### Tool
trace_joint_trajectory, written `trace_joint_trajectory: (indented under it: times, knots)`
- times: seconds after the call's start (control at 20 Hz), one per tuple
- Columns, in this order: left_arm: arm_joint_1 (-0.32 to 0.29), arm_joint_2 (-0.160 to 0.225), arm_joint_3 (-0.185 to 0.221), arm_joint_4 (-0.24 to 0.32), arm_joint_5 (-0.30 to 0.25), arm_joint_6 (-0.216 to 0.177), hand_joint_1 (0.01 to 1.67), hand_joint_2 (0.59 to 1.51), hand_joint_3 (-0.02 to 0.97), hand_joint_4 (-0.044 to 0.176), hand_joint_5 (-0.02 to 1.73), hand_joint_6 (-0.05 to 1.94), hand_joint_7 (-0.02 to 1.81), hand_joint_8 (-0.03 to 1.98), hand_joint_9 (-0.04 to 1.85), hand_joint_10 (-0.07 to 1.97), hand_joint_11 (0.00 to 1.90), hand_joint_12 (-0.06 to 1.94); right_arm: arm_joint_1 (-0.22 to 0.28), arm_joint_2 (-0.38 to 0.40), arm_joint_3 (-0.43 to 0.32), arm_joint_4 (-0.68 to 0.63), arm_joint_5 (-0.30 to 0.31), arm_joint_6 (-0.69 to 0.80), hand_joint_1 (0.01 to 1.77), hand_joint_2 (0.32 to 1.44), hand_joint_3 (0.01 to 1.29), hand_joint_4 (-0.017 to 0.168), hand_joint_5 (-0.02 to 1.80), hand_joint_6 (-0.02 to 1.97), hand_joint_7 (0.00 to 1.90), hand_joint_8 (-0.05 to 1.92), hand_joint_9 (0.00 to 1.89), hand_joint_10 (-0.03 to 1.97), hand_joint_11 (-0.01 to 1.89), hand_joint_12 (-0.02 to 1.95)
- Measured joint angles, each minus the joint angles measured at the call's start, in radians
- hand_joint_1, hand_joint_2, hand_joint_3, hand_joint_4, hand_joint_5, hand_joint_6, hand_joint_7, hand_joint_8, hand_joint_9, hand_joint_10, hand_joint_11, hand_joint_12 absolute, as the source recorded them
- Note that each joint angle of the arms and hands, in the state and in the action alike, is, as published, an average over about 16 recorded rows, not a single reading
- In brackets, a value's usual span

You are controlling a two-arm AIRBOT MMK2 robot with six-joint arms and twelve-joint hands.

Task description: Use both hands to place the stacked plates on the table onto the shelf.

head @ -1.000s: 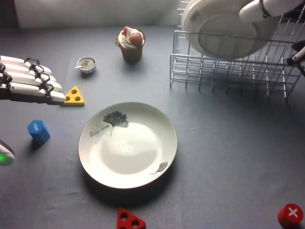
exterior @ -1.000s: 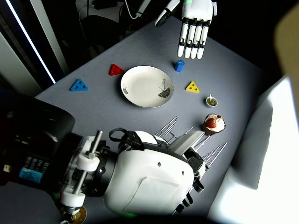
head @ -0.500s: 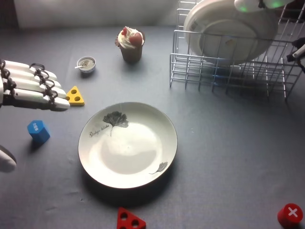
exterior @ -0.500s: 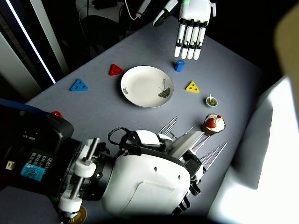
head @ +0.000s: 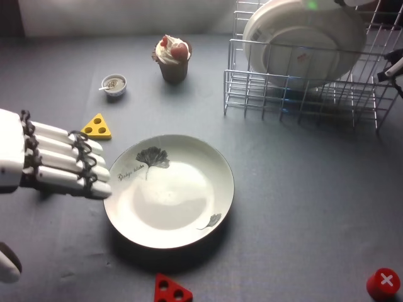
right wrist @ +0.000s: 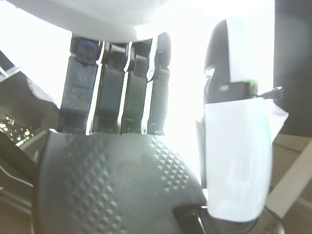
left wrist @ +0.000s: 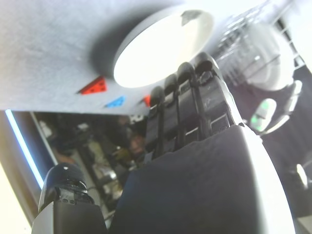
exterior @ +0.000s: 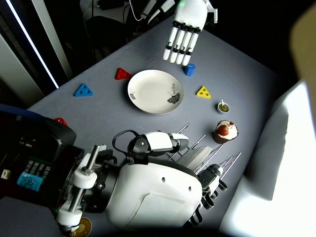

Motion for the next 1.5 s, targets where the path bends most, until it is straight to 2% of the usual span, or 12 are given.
trace_joint_trajectory:
  times: [0.25, 0.7, 0.95, 1.15, 1.5]
  knots:
    - [0.012, -0.008, -0.033, 0.041, 0.016, 0.0, 0.08, 0.976, -0.007, 0.001, 0.19, 0.02, 0.2, 0.02, 0.2, 0.01, 0.18, 0.01, -0.027, 0.015, -0.051, -0.167, 0.121, -0.042, 0.93, 0.98, 0.01, -0.004, 0.69, 0.01, 0.77, 0.02, 0.8, 0.0, 0.93, 0.02]
    - [0.029, -0.029, -0.07, 0.064, 0.105, 0.0, 0.06, 0.976, -0.007, 0.0, 0.19, 0.02, 0.19, 0.02, 0.17, 0.01, 0.18, 0.01, -0.129, 0.048, -0.232, -0.554, 0.467, -0.268, 0.43, 1.01, 0.01, 0.0, 0.49, 0.01, 0.58, 0.02, 0.58, 0.0, 0.64, 0.02]
    - [0.035, -0.038, -0.079, 0.057, 0.154, 0.0, 0.05, 0.976, -0.007, 0.002, 0.18, 0.01, 0.18, 0.02, 0.17, 0.01, 0.18, 0.01, -0.188, 0.058, -0.329, -0.696, 0.609, -0.419, 0.22, 1.01, 0.01, 0.003, 0.36, 0.01, 0.44, 0.02, 0.44, 0.0, 0.46, 0.02]
    - [0.038, -0.044, -0.083, 0.05, 0.184, 0.0, 0.05, 0.978, -0.007, 0.003, 0.18, 0.01, 0.18, 0.02, 0.16, 0.01, 0.18, 0.01, -0.222, 0.058, -0.378, -0.761, 0.663, -0.512, 0.26, 0.96, 0.01, 0.005, 0.26, 0.01, 0.34, 0.02, 0.33, 0.0, 0.35, 0.02]
    - [0.044, -0.054, -0.086, 0.041, 0.217, 0.001, 0.05, 0.974, -0.007, 0.004, 0.17, 0.01, 0.19, 0.02, 0.17, 0.0, 0.16, -0.01, -0.253, 0.055, -0.404, -0.8, 0.69, -0.582, 0.53, 0.84, 0.01, 0.004, 0.11, 0.01, 0.17, 0.02, 0.17, 0.0, 0.21, 0.02]
